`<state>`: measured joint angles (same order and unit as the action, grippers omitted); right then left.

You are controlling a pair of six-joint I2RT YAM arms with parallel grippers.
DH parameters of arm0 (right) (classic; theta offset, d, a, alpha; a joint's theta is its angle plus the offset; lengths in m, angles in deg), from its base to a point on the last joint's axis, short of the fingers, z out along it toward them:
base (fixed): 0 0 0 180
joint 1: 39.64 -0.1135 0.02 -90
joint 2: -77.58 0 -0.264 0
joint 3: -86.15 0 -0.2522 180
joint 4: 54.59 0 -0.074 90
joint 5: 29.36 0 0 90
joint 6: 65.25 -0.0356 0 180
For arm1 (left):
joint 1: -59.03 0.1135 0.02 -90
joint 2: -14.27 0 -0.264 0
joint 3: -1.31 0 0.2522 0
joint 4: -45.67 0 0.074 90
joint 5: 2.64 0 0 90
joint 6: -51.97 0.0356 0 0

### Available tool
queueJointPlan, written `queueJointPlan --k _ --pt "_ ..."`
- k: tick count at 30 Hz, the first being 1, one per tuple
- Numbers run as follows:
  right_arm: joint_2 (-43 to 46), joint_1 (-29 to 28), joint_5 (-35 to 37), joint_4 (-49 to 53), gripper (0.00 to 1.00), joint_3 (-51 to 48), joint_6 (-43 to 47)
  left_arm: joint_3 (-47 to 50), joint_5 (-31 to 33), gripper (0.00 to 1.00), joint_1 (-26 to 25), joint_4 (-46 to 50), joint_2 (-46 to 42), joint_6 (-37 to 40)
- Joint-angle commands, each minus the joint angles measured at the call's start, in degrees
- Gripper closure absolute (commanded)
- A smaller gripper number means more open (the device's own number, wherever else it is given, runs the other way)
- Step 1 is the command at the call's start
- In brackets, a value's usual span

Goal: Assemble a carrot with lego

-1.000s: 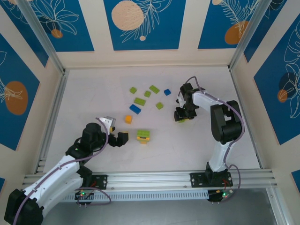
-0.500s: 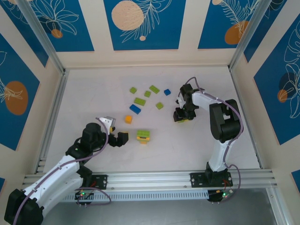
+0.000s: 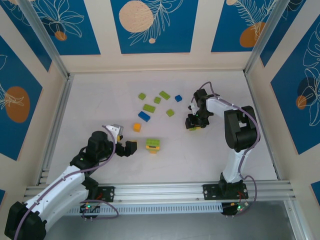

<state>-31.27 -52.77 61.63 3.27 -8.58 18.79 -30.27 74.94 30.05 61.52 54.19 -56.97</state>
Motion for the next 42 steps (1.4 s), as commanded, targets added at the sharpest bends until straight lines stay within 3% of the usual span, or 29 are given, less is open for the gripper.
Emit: queueJointPlan --k 1,13,22,35,42 --pt "0.54 0.39 -2.45 -0.32 0.55 0.65 -0.61 0.20 -0.62 0.00 -0.60 -1.21 -0.28 0.83" --pt "0.96 0.44 -3.19 0.26 0.63 1.00 -0.79 0.33 -1.03 0.01 -0.65 -1.55 -0.19 0.91" --pt "4.26 -2.09 -1.70 5.27 0.64 2.76 -3.45 1.59 -12.11 0.00 -2.97 -10.11 3.08 2.12" --pt "9.69 -5.84 -1.35 9.15 0.64 2.92 -4.06 4.42 -9.48 0.00 -10.86 -17.24 2.80 11.97" --pt "10.33 -6.80 -3.10 8.82 0.64 3.35 -3.70 0.22 -7.47 0.00 -13.03 -21.34 15.82 20.28"
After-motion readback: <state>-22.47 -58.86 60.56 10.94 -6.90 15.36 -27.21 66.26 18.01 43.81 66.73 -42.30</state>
